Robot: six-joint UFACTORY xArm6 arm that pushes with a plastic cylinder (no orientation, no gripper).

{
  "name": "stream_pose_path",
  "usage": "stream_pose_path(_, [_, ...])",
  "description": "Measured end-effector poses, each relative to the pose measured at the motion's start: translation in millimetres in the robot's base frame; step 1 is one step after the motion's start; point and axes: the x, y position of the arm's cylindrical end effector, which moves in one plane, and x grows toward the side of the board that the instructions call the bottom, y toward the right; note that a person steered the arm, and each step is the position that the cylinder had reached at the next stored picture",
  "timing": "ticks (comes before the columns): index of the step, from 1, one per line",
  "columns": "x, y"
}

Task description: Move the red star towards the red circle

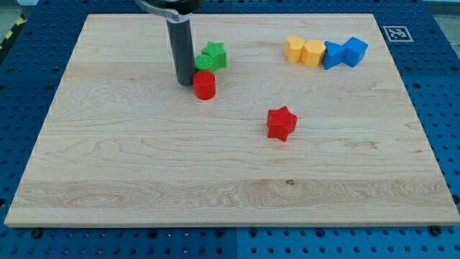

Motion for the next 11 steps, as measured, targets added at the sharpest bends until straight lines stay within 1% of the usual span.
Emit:
stream_pose_path(1, [13.0, 0.0])
stream_pose_path(2, [46.6, -0.4])
stream_pose_path(3, [103.1, 17.0])
stream_pose_path(4, [133.7, 87.4])
stream_pose_path(5, [136.1, 174.6])
stream_pose_path(6, [134.6, 243.1])
stream_pose_path(7, [114.6, 252.8])
stream_pose_path(8, [111.3, 192.9])
stream_pose_path(9, [111.3, 97.8])
stream_pose_path(10, [107.9, 31.4])
stream_pose_path(11, [108.9, 36.3])
